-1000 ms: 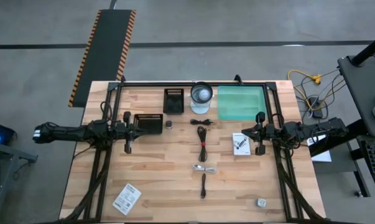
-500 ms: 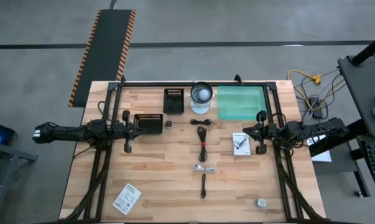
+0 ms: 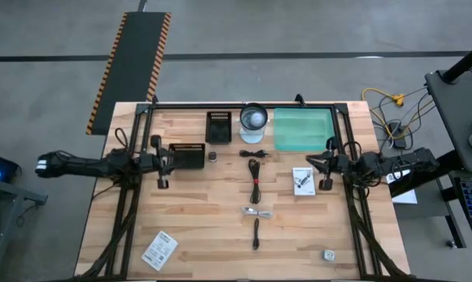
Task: Pick and place items into bin
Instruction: Put the right white box into the top black bin
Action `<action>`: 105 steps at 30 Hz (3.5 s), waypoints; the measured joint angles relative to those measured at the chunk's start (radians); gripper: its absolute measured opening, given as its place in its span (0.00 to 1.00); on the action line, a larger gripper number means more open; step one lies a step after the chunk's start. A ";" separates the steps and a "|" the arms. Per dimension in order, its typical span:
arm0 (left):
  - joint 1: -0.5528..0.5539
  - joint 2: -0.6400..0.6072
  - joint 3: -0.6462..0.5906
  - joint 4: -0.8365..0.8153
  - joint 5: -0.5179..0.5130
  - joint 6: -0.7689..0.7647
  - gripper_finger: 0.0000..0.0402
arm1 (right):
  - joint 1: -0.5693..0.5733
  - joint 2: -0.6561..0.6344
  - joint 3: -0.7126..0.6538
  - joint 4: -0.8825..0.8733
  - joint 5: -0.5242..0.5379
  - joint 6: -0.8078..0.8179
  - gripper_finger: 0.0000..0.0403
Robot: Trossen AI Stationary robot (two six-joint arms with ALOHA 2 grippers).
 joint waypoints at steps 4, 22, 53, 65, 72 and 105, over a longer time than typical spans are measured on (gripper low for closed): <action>0.000 0.078 0.000 0.171 -0.025 0.044 0.40 | 0.000 0.036 0.000 0.027 0.002 0.072 0.18; 0.000 0.305 0.001 0.507 -0.025 0.078 0.48 | 0.001 0.245 0.000 0.354 0.047 0.238 0.45; 0.000 0.509 0.006 0.670 -0.029 0.157 0.48 | 0.001 0.763 0.768 -0.699 0.171 1.177 0.44; 0.000 0.521 0.006 0.673 -0.028 0.156 0.48 | 0.001 1.005 0.954 -1.084 0.061 1.438 0.41; 0.000 0.539 0.006 0.672 -0.028 0.155 0.48 | 0.000 1.102 0.978 -1.220 -0.041 1.568 0.44; 0.000 0.669 0.007 0.801 -0.028 0.207 0.48 | -0.054 1.581 0.914 -1.066 -0.191 1.698 0.44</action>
